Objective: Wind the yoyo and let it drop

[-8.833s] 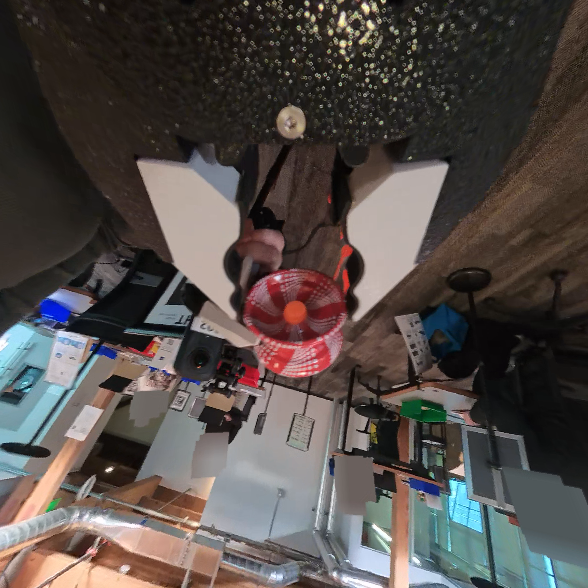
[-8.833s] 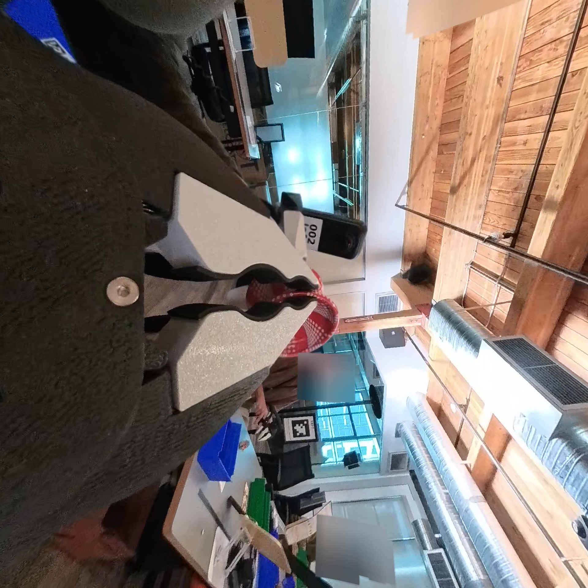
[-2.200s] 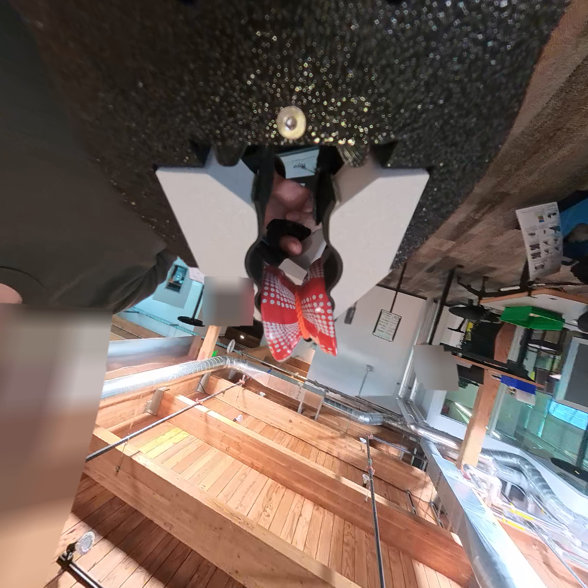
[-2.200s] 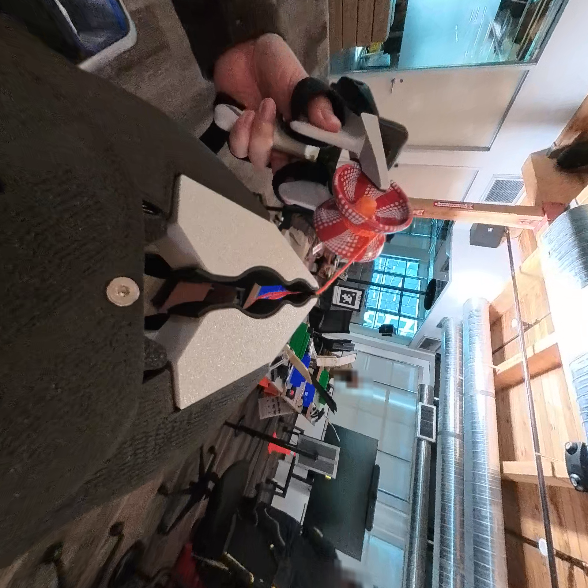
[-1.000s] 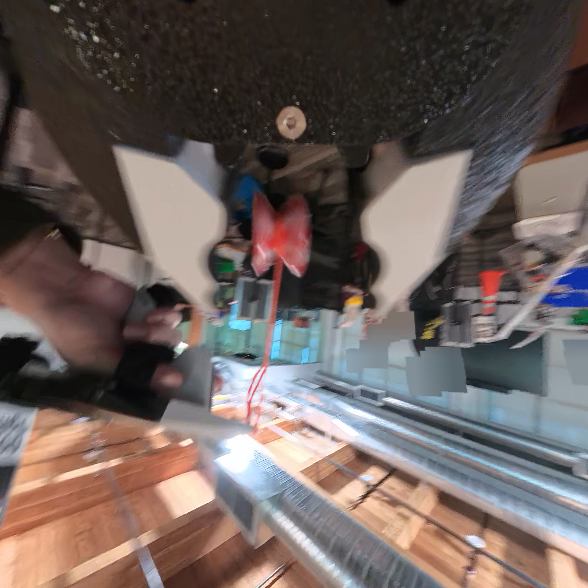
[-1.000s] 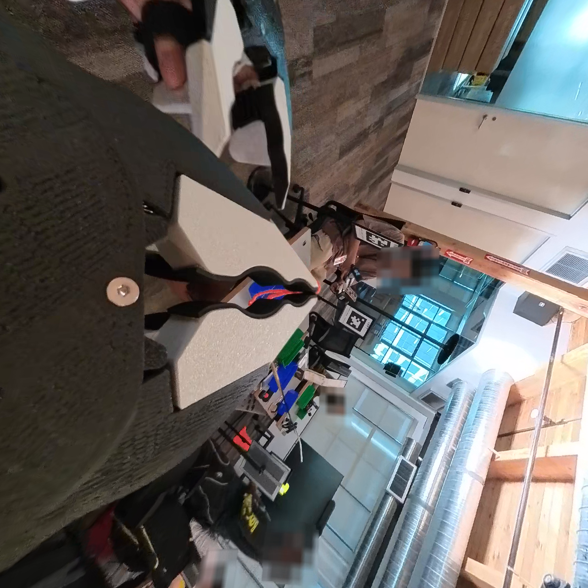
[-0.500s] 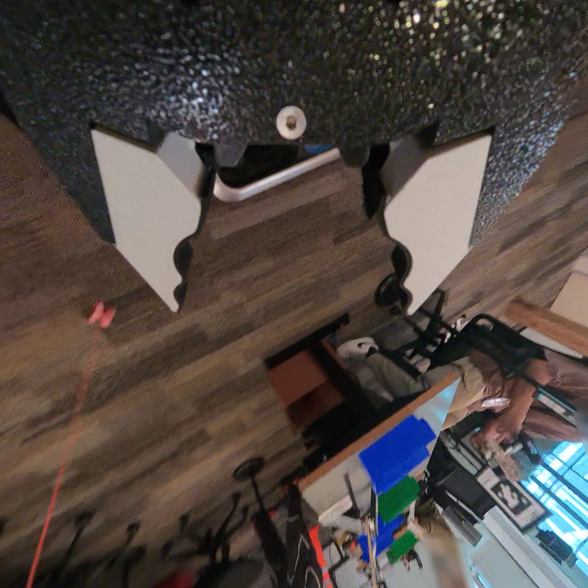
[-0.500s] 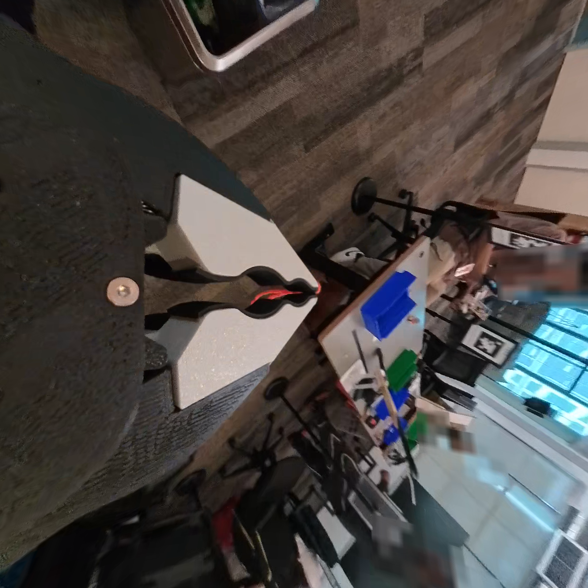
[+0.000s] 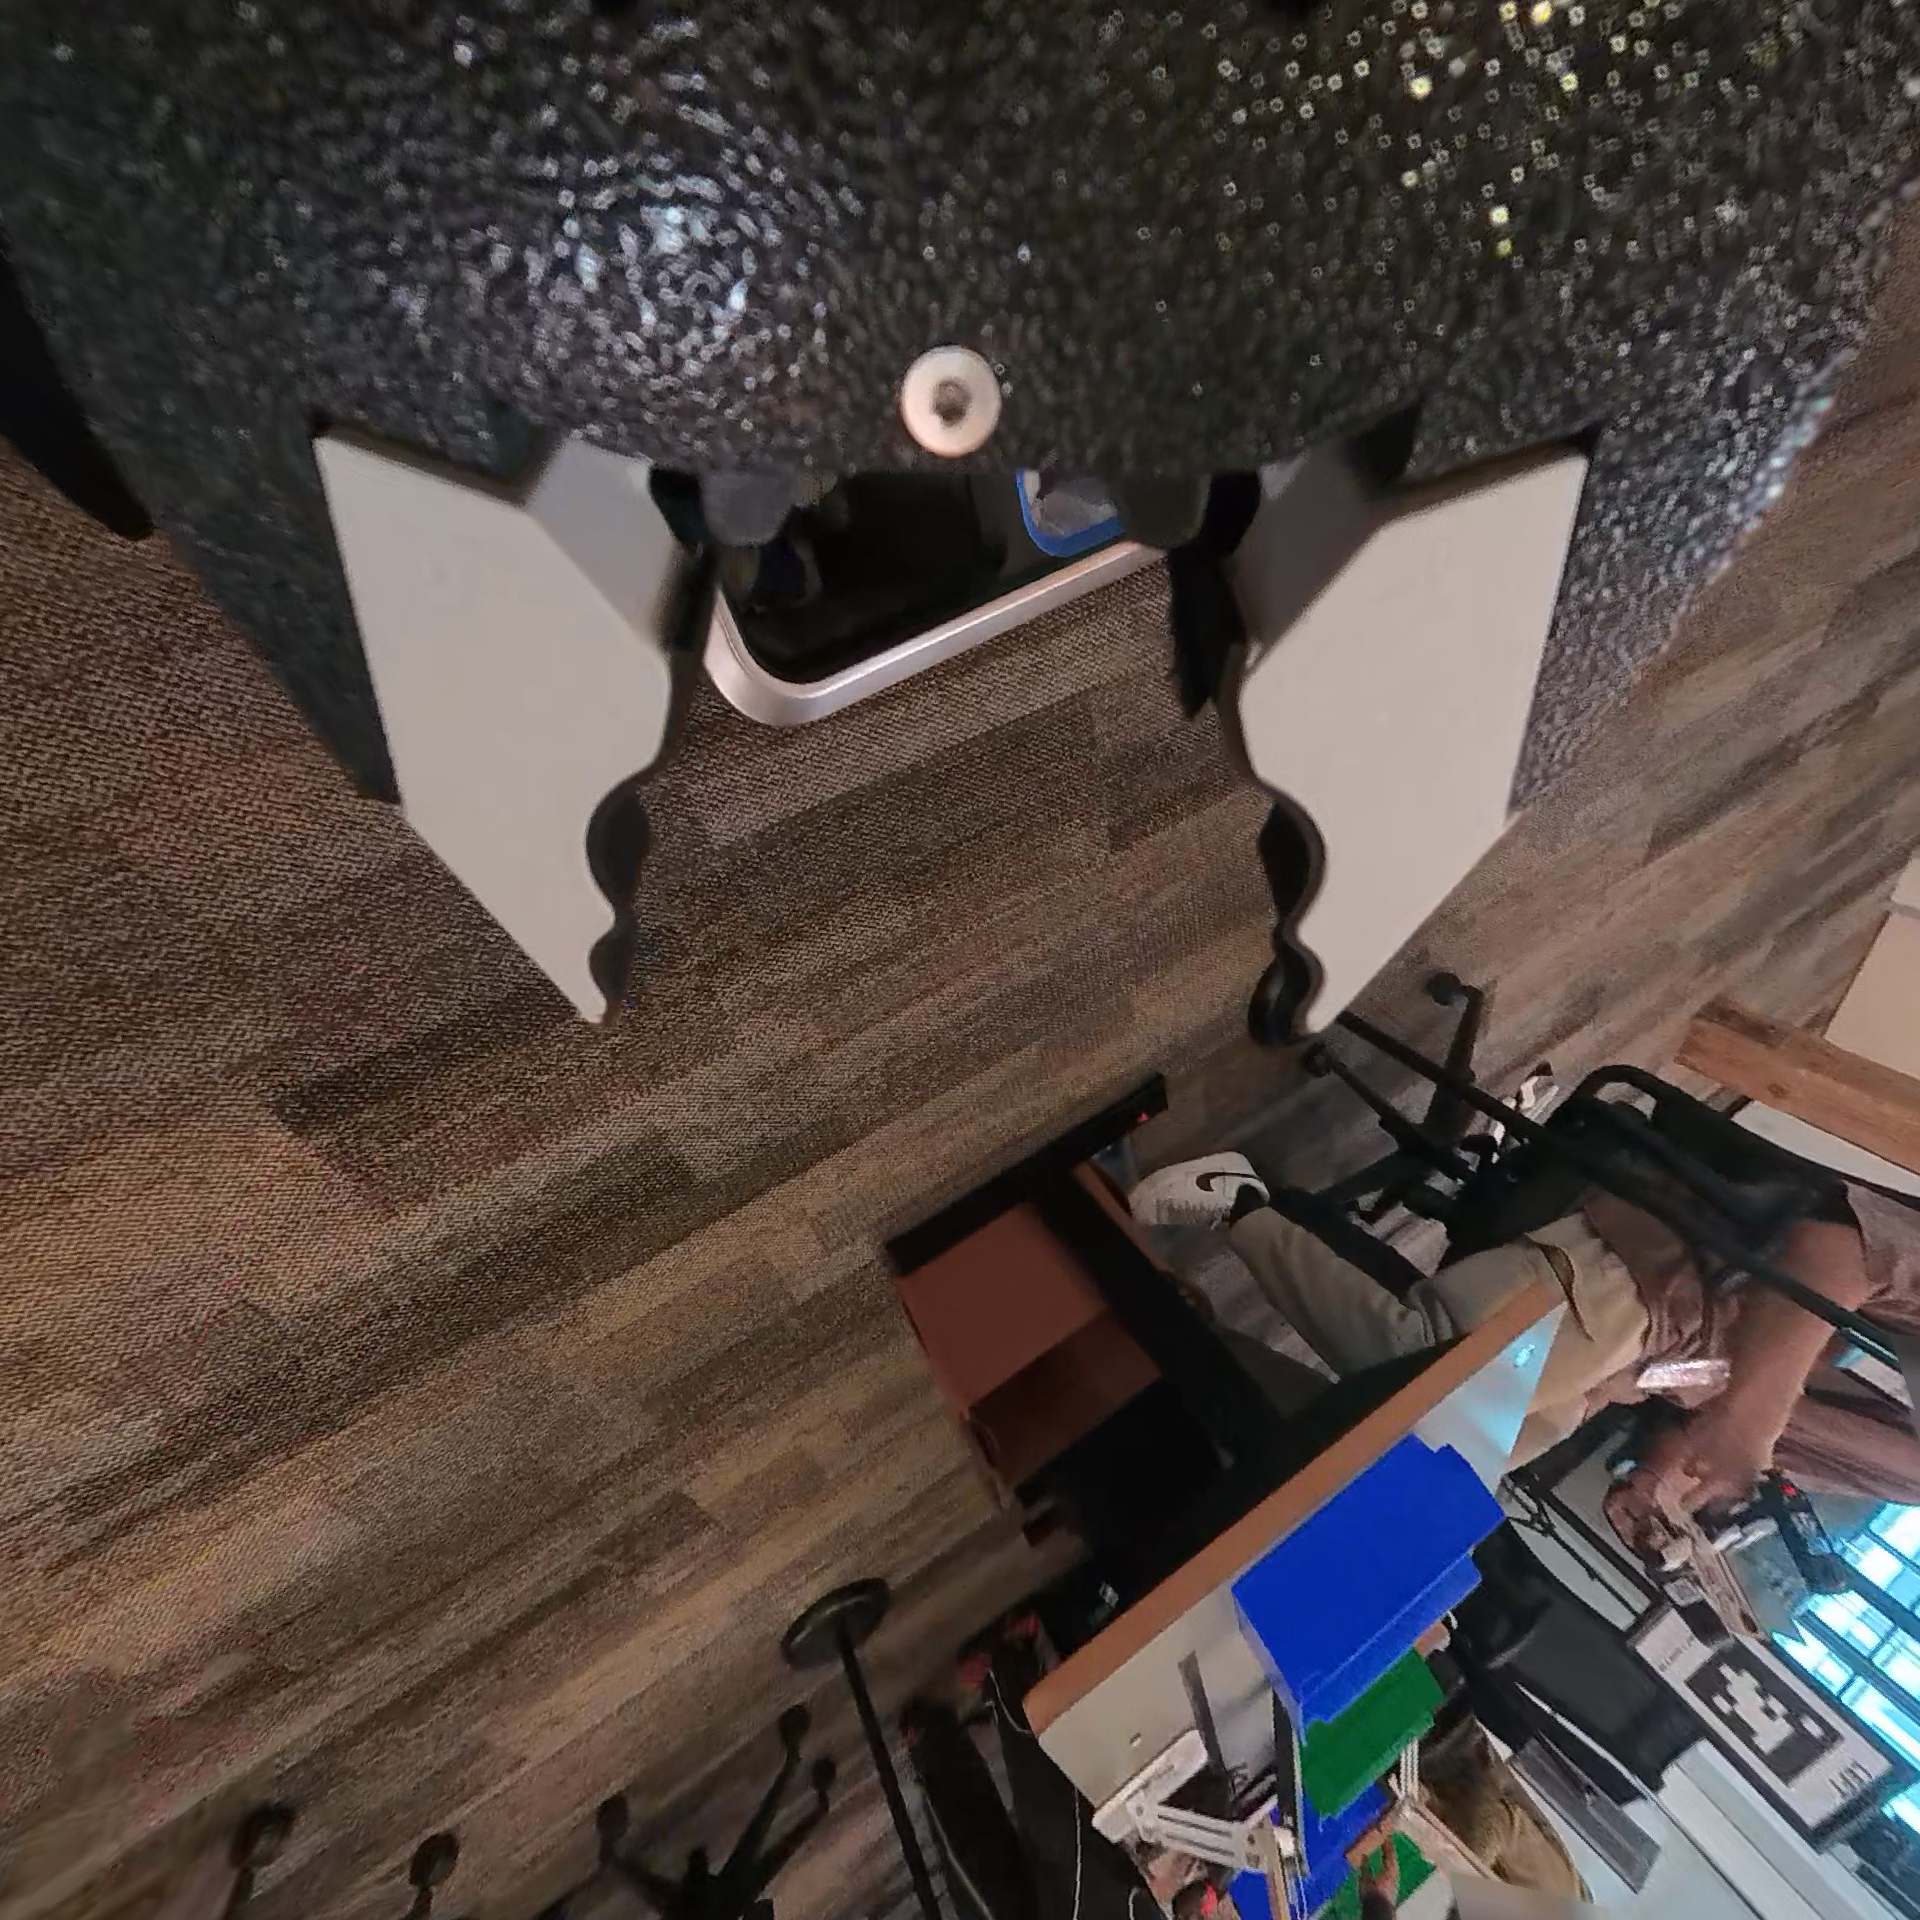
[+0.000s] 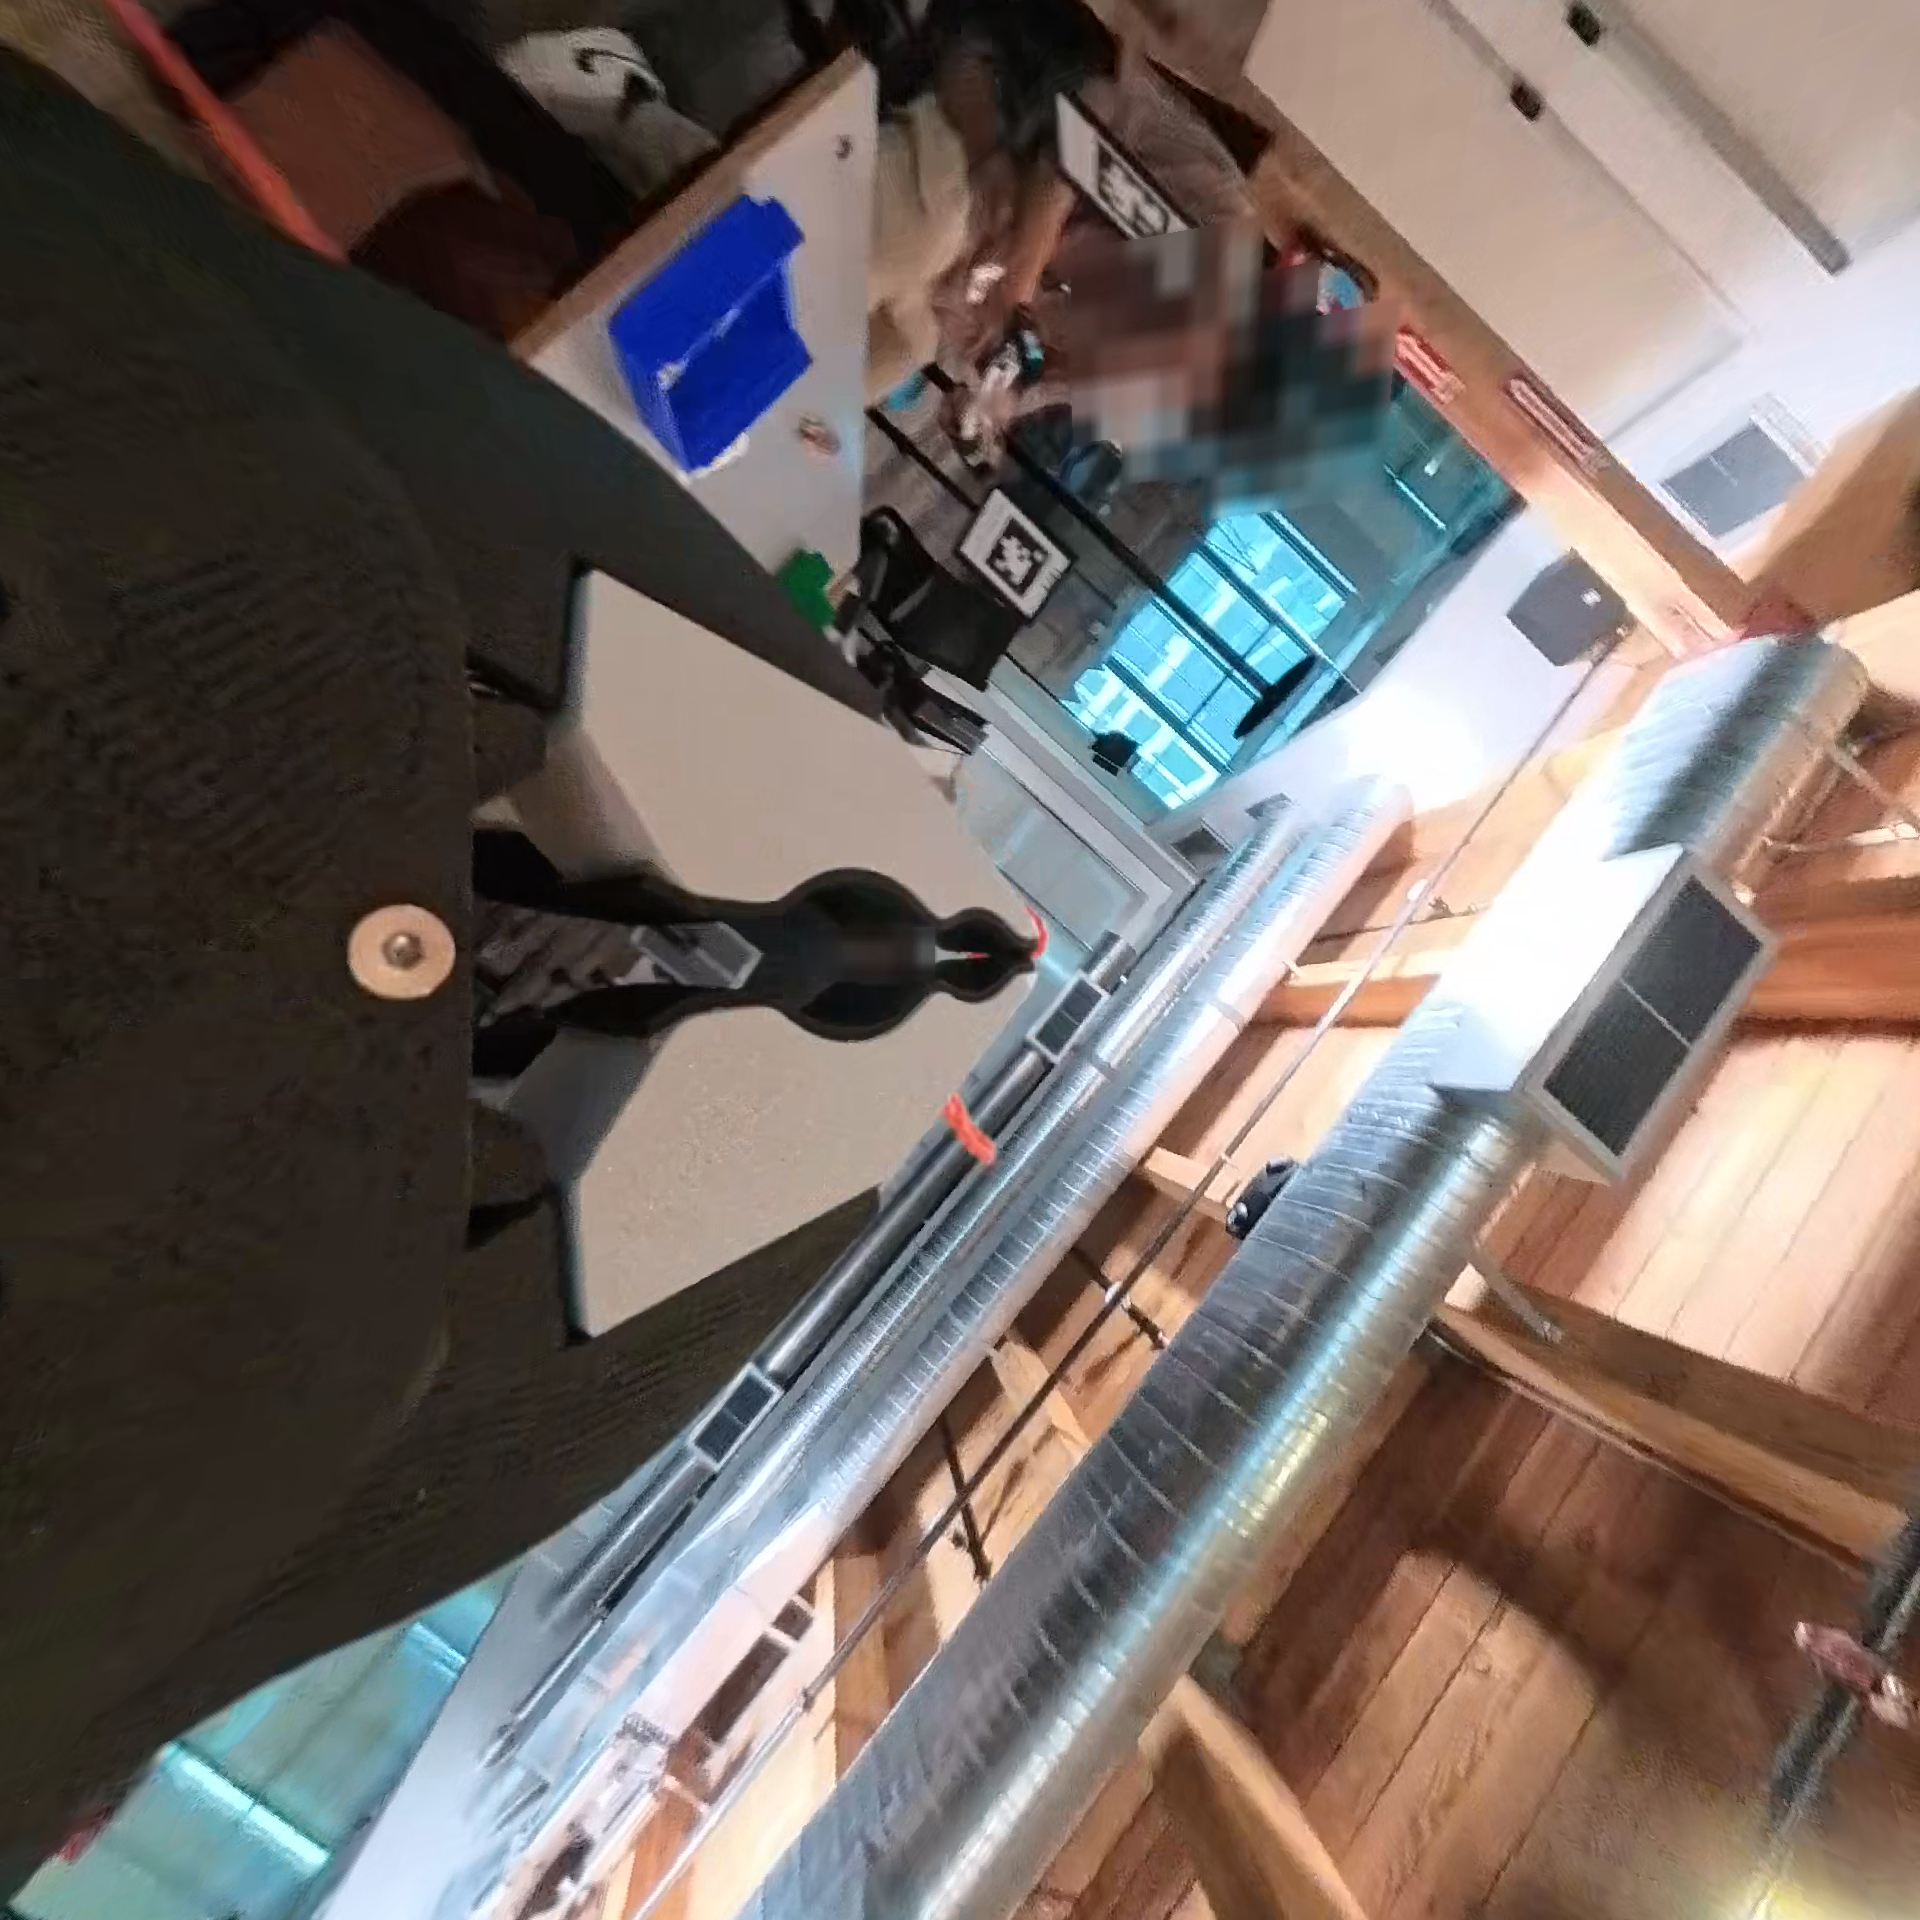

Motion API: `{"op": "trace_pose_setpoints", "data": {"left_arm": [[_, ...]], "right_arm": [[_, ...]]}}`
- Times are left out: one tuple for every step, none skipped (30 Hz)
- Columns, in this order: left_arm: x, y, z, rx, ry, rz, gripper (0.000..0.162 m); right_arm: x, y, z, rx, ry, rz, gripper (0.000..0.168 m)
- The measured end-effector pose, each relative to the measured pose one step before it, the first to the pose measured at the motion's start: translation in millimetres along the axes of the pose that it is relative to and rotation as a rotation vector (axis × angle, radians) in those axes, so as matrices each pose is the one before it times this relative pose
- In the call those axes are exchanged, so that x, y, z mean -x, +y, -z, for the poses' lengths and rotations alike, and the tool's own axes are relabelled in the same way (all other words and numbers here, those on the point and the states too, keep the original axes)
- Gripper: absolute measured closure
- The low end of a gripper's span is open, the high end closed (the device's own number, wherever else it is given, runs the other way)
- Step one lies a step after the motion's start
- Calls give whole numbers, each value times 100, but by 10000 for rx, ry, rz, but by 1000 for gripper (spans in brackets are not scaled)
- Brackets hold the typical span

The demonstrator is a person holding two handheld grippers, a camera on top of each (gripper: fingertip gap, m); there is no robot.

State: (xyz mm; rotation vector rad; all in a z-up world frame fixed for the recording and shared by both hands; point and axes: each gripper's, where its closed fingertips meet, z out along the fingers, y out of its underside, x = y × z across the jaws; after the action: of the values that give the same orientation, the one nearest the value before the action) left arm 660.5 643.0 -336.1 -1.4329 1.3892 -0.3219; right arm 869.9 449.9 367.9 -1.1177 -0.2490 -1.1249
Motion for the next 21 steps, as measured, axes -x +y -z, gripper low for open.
{"op": "trace_pose_setpoints", "data": {"left_arm": [[18, 104, -14, 50, 30, 64, 42], [-53, 127, -77, 55, 44, 42, 42], [-56, 112, -54, 63, 54, 35, 42], [-87, 154, -91, 87, 54, 18, 42], [-77, 124, -73, 97, 41, 3, 42], [-73, 166, -14, 94, 52, 10, 43], [-56, 145, -97, 92, 42, 14, 44], [-47, 139, -90, 80, 41, 11, 44], [-82, 85, -78, 68, 56, 10, 45], [-86, 78, -61, 57, 54, 4, 45], [-139, 54, -35, 35, 55, -6, 46], [-36, 37, -55, 22, 29, -11, 46], [-53, 8, -17, 5, 27, -8, 47], [-9, -23, 13, 2, -2, -1, 47], [4, -51, 16, -22, -6, 3, 47], [-7, 3, 3, -7, -2, -1, 48], [-29, 30, -42, 21, 3, -7, 48], [-61, 66, -54, 35, 18, -11, 48], [-58, 60, -22, 39, 30, -15, 49], [-77, 39, -12, 24, 51, 2, 48], [-88, 1, 6, -17, 77, 43, 48]], "right_arm": [[1686, 745, -173, 362, -570, 325, 168], [1866, 942, -54, 362, -517, 269, 168], [1935, 1000, 3, 317, -483, 153, 168], [2054, 1027, 26, 275, -549, -13, 168], [2160, 1137, -50, 286, -537, -135, 168], [2180, 1234, -122, 271, -484, -182, 168], [2187, 1262, -130, 222, -411, -156, 168], [2385, 1413, -195, 274, -443, -154, 168], [2590, 1508, -205, 278, -490, -169, 168], [2669, 1581, -308, 290, -476, -176, 168], [2848, 1715, -329, 307, -530, -237, 168], [2782, 1736, -432, 304, -470, -203, 168], [2570, 1907, -463, 326, -348, -95, 168], [2361, 2115, -543, 424, -273, -50, 168], [2239, 2066, -577, 363, -281, -198, 168], [2088, 1878, -653, 233, -312, -370, 168], [1701, 1782, -522, 218, -223, -356, 168], [1161, 1699, -496, 250, -39, -175, 168], [1058, 1682, -483, 351, -113, -46, 168], [735, 1317, -496, 204, -15, -122, 168], [523, 865, -307, 59, -39, -195, 168]]}}
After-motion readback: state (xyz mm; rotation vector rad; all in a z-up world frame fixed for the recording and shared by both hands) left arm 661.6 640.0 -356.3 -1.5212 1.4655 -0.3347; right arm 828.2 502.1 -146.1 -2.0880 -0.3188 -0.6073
